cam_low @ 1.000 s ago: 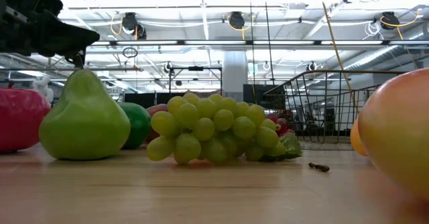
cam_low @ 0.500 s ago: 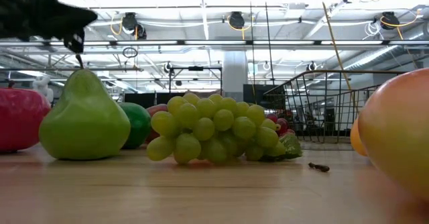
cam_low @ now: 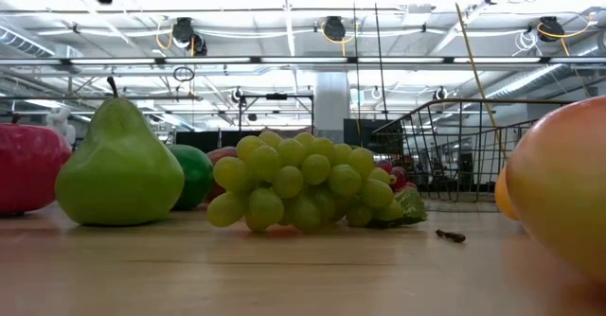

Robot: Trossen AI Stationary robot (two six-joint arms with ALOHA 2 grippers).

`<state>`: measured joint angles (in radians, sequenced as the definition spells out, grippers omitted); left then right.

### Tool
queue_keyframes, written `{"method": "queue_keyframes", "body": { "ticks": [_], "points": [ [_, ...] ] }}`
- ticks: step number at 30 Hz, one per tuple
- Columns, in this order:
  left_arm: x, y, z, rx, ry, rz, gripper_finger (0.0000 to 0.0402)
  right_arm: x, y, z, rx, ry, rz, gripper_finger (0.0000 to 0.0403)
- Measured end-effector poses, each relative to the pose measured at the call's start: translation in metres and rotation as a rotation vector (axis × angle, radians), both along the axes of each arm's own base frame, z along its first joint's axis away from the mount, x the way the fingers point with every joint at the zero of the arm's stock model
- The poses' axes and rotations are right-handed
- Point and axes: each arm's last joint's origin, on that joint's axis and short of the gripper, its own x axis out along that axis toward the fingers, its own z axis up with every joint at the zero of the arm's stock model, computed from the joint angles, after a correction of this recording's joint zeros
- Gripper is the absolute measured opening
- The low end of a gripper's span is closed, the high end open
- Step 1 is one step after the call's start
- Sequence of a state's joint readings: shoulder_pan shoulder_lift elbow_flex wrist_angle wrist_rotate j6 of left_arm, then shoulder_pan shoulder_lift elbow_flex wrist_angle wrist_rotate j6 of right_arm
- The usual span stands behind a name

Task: Build produce basket
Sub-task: Put the bottom right apple into the gold wire basket

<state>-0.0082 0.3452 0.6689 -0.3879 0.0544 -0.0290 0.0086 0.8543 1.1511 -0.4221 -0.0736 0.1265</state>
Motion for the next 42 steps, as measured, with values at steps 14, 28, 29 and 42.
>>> {"method": "queue_keyframes", "body": {
  "ticks": [14, 28, 29, 42],
  "points": [
    [0.027, 0.000, 0.096, 0.000, 0.251, 0.000, 0.0031, 0.004, 0.000, -0.001, -0.002, 0.006, -0.001, 0.0000],
    [0.071, 0.000, 0.096, 0.068, 0.357, 0.042, 0.0031, 0.028, 0.015, -0.029, -0.026, 0.168, 0.083, 0.0000],
    [0.075, 0.000, 0.094, 0.074, 0.355, 0.056, 0.0031, 0.032, 0.019, -0.035, -0.038, 0.185, 0.104, 0.0000],
    [0.120, -0.018, 0.058, 0.130, 0.408, -0.016, 0.0031, 0.079, 0.078, -0.123, 0.082, 0.336, 0.202, 0.0011]
  ]
}}
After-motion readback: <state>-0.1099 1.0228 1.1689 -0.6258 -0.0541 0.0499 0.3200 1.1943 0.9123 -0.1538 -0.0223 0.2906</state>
